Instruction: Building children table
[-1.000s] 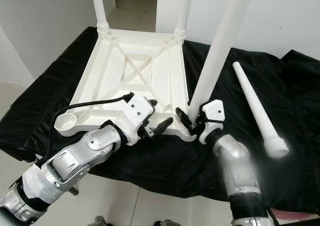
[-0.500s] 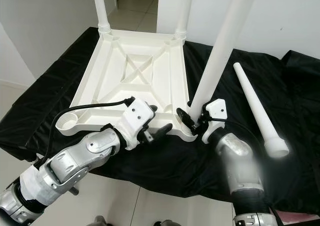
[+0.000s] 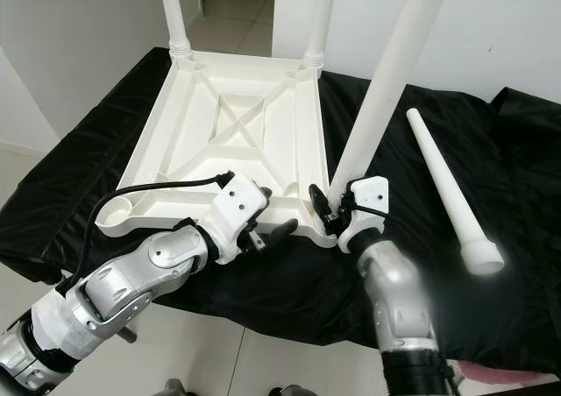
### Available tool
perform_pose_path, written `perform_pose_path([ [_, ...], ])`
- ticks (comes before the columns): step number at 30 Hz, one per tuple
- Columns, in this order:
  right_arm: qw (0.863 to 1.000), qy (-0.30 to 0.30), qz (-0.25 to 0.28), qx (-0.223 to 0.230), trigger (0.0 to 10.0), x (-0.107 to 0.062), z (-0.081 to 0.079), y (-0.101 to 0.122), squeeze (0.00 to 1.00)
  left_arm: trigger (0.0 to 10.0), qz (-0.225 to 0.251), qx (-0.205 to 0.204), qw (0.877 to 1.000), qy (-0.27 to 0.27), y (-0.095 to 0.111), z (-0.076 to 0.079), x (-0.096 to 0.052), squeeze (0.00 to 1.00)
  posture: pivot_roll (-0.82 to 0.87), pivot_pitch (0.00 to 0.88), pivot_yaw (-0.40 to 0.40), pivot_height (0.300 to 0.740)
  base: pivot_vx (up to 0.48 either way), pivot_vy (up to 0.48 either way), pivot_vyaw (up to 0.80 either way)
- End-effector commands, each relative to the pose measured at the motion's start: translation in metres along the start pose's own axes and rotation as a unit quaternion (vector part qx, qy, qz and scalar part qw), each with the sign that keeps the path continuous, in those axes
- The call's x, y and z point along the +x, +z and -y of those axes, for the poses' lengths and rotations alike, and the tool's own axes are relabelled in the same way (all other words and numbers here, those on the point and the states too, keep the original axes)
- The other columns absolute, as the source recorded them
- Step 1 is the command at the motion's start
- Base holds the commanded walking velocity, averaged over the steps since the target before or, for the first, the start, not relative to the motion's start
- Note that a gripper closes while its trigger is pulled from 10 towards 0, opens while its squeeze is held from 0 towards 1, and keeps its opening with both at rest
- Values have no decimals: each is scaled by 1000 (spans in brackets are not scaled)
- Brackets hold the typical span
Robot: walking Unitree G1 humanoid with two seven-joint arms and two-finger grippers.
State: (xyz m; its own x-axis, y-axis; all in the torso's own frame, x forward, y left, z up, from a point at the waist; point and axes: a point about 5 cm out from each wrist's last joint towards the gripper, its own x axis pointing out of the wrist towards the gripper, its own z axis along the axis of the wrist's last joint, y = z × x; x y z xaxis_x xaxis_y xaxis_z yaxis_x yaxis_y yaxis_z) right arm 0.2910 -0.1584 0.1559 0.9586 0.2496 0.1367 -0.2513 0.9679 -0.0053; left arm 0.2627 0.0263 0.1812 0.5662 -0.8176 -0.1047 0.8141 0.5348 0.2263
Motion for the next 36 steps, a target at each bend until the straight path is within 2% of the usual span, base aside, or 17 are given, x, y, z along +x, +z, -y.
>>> perform_pose_path([
  [1, 999, -20, -25, 17, 10000, -3, -1, -8, 0, 10000, -11, 4, 987, -160, -1, 16, -2, 0, -19, 104, -34, 740, 0, 0, 0],
  [2, 998, -52, -26, 22, 10000, -4, -4, -9, 0, 10000, -12, 5, 987, -159, -1, 15, -2, 0, -19, 105, -33, 740, 0, 0, 0],
  [5, 996, -78, -27, 28, 10000, -5, -6, -10, 0, 10000, -13, 5, 987, -158, -1, 14, -2, 0, -19, 106, -31, 740, 0, 0, 0],
  [7, 986, -159, -39, 29, 10000, -8, -12, -15, 0, 10000, -14, 6, 987, -157, -1, 13, -2, 0, -19, 105, -30, 740, 0, 0, 0],
  [10, 982, -183, -45, 26, 10000, -10, -14, -17, 0, 10000, -14, 7, 987, -157, -1, 13, -2, 0, -19, 105, -30, 740, 0, 0, 0],
  [12, 973, -224, -50, 31, 10000, -12, -19, -20, 0, 10000, -15, 8, 988, -156, -1, 11, -3, 0, -14, 101, -30, 740, 0, 0, 0],
  [14, 973, -223, -51, 39, 10000, -12, -27, -18, 0, 10000, -16, 10, 988, -153, -2, 9, -3, 0, -16, 97, -29, 740, 0, 0, 0],
  [27, 972, -230, -44, 21, 10000, -13, -28, -13, 0, 10000, -18, 14, 989, -147, -2, 3, -3, 0, -24, 98, -32, 740, 0, 0, 0],
  [28, 974, -224, -36, 24, 10000, -13, -29, -11, 1000, 10000, -17, 14, 989, -147, -2, 3, -3, 0, -24, 98, -32, 740, 0, 0, 0],
  [36, 982, -185, -13, 29, 10000, -15, -34, -3, 1000, 10000, -17, 13, 989, -145, -2, 3, -2, 0, -31, 97, -40, 740, 0, 0, 0],
])
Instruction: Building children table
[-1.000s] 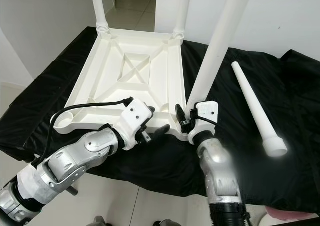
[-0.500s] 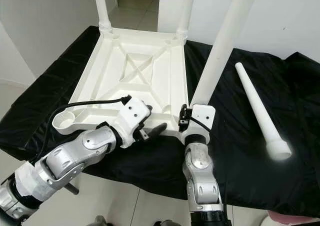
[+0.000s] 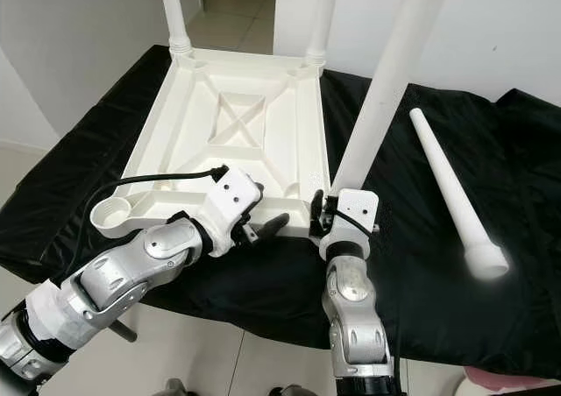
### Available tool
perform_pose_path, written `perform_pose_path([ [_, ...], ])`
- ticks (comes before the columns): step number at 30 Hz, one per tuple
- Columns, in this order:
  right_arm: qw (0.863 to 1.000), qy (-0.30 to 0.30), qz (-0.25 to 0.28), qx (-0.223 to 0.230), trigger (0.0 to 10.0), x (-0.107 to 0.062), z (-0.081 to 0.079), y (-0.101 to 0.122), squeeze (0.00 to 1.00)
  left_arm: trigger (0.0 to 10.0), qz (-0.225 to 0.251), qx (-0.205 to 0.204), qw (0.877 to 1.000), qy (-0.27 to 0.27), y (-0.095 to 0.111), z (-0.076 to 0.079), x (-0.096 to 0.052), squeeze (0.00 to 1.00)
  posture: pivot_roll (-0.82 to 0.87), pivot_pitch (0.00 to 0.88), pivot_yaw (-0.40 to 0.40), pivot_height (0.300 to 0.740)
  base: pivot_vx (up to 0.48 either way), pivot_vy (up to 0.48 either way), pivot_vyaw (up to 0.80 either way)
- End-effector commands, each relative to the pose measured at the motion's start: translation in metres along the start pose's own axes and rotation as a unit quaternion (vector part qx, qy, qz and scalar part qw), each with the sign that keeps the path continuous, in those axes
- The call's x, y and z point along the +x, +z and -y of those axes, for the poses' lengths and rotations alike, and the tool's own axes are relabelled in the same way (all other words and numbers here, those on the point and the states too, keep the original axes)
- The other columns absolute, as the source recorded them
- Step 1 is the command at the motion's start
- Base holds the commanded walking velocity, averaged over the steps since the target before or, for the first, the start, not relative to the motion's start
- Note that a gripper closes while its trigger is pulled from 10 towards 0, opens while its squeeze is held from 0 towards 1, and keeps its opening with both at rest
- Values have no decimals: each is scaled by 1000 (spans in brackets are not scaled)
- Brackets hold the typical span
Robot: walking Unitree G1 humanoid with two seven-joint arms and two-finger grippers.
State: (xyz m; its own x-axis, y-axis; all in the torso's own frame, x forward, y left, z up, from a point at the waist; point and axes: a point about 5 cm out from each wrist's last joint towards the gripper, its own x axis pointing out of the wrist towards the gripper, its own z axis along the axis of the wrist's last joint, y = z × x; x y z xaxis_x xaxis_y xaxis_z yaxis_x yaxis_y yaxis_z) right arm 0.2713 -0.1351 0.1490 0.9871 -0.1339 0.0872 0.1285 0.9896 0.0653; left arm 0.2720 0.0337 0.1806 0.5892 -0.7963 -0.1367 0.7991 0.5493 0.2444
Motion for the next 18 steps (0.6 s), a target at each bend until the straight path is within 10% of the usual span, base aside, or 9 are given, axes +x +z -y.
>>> perform_pose_path([
  [1, 1000, 10, 3, 16, 10000, -4, -6, 2, 1000, 10000, 4, 8, 988, -155, 2, 14, -2, 0, -31, 97, -40, 740, 0, 0, 0],
  [3, 1000, 12, 3, 14, 10000, -4, -5, 2, 1000, 10000, 4, 7, 988, -156, 2, 14, -2, 0, -31, 98, -41, 740, 0, 0, 0],
  [4, 1000, 16, 3, 10, 10000, -4, -4, 2, 471, 10000, 4, 7, 988, -157, 2, 15, -2, 0, -32, 97, -41, 740, 0, 0, 0],
  [5, 1000, 16, 3, 10, 10000, -4, -4, 2, 471, 10000, 4, 7, 988, -157, 2, 15, -2, 0, -32, 97, -41, 740, 0, 0, 0],
  [6, 1000, 21, 4, 7, 10000, -4, -3, 2, 0, 10000, 4, 7, 987, -158, 1, 15, -2, 0, -32, 97, -41, 740, 0, 0, 0],
  [18, 984, 172, 45, -33, 10000, 4, 14, 7, 0, 10000, 6, 2, 987, -162, 1, 20, 0, 0, -33, 84, -40, 740, 0, 0, 0],
])
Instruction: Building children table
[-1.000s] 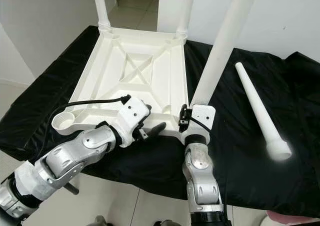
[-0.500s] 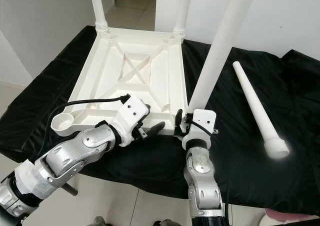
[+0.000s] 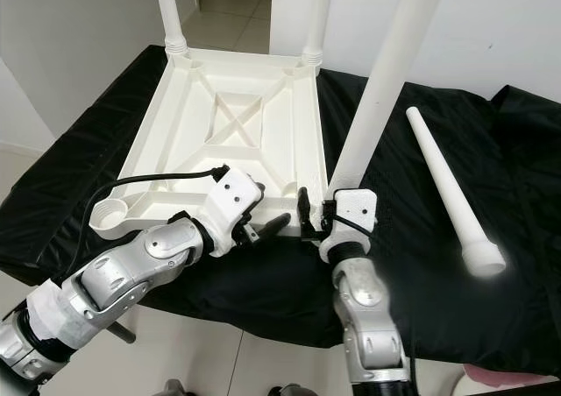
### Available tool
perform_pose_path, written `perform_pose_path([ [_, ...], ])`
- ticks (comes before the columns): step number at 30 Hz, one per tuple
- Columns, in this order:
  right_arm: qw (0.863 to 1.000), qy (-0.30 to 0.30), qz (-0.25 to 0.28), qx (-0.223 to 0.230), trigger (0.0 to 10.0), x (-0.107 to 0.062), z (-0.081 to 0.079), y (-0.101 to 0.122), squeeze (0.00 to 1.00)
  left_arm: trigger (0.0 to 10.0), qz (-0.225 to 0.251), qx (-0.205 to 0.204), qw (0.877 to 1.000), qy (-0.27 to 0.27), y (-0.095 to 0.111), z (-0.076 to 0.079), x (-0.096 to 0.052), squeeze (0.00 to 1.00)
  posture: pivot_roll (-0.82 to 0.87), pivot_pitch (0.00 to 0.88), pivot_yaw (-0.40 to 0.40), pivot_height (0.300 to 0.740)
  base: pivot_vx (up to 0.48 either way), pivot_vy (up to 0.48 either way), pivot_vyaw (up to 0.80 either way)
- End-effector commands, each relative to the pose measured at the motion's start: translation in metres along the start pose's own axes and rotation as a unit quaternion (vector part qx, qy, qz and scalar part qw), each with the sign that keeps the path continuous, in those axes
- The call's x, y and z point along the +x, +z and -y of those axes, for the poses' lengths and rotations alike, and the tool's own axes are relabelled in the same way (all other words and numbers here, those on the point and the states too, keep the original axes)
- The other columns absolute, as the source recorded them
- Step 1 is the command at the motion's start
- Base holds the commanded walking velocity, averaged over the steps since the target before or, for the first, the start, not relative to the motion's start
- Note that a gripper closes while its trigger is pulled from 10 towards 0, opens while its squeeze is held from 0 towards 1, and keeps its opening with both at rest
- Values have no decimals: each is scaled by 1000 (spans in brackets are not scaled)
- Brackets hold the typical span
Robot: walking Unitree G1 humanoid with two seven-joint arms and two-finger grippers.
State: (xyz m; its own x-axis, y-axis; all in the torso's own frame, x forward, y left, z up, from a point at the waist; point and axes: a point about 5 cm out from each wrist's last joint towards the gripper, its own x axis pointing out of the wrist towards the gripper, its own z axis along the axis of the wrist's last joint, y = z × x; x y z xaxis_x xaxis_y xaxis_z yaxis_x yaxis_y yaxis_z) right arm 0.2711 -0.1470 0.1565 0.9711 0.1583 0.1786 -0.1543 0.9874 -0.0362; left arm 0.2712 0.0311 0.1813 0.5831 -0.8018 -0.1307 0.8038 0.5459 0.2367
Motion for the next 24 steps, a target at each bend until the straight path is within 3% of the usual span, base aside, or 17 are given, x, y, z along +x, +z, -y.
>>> perform_pose_path([
  [1, 999, 48, 4, -6, 10000, 4, 8, -1, 0, 10000, 3, 5, 987, -159, 0, 19, -1, 0, -33, 83, -40, 740, 0, 0, 0],
  [13, 987, 159, 0, -36, 10000, 20, 28, -2, 0, 10000, 3, 8, 987, -160, 0, 19, -1, 0, -25, 74, -39, 740, 0, 0, 0],
  [14, 983, 183, -11, -32, 7294, 23, 30, -6, 0, 10000, 4, 9, 987, -159, 0, 19, 0, 0, -18, 67, -40, 740, 0, 0, 0],
  [19, 981, 189, -14, -33, 7294, 24, 31, -7, 0, 10000, 4, 10, 987, -158, 0, 19, 0, 0, -18, 67, -40, 740, 0, 0, 0],
  [20, 980, 195, -17, -28, 0, 28, 35, -10, 0, 10000, 4, 11, 987, -157, 0, 18, 0, 0, -14, 60, -40, 740, 0, 0, 0],
  [24, 980, 197, -20, -23, 0, 30, 38, -13, 0, 10000, 4, 11, 988, -157, 0, 18, -1, 0, -13, 59, -38, 740, 0, 0, 0],
])
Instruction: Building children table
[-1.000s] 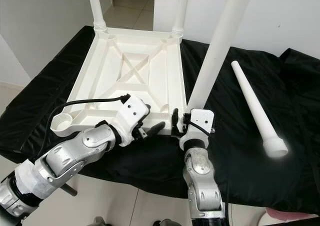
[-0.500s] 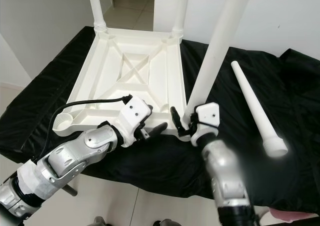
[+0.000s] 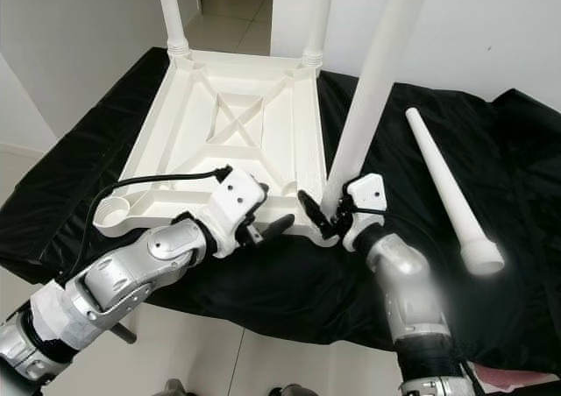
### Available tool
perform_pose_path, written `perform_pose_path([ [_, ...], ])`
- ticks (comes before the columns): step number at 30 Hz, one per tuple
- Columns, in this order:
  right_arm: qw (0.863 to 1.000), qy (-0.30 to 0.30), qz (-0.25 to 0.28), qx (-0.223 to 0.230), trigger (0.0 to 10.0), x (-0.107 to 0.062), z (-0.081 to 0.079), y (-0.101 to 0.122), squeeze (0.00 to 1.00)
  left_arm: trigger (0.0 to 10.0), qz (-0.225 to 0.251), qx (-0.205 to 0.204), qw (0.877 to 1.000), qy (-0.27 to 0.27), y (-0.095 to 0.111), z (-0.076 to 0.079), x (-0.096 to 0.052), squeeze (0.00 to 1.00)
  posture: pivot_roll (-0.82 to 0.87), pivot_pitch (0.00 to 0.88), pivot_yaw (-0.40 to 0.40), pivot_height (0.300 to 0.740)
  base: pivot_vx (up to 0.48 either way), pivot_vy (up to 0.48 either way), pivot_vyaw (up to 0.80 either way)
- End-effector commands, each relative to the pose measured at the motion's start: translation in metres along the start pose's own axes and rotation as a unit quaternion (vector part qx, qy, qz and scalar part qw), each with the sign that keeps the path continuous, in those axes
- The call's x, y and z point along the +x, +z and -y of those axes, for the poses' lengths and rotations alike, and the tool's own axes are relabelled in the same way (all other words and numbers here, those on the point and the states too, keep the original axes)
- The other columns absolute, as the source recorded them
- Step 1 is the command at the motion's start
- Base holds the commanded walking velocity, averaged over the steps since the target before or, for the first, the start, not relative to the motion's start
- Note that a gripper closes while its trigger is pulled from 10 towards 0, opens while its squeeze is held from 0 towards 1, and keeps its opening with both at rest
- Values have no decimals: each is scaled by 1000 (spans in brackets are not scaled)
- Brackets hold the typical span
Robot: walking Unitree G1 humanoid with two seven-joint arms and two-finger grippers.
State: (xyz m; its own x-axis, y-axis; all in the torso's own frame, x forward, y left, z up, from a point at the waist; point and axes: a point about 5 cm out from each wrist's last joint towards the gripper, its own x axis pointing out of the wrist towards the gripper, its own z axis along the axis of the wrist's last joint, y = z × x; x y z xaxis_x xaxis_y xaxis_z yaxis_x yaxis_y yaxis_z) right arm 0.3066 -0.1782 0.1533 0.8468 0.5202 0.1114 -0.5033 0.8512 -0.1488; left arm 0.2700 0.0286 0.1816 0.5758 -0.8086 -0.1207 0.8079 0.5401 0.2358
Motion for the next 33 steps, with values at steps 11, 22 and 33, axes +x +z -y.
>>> perform_pose_path([
  [11, 1000, 0, -8, 30, 10000, -9, 4, -11, 0, 10000, -3, 10, 988, -155, -1, 16, -2, 0, -20, 61, -36, 740, 0, 0, 0],
  [22, 997, -60, -24, 50, 10000, -8, -6, -10, 0, 10000, -4, 10, 987, -160, -1, 17, -2, 0, -30, 62, -36, 740, 0, 0, 0],
  [33, 978, -188, -26, 83, 10000, -8, -26, -6, 0, 10000, -7, 8, 987, -161, -3, 17, -3, 0, -31, 67, -38, 740, 0, 0, 0],
])
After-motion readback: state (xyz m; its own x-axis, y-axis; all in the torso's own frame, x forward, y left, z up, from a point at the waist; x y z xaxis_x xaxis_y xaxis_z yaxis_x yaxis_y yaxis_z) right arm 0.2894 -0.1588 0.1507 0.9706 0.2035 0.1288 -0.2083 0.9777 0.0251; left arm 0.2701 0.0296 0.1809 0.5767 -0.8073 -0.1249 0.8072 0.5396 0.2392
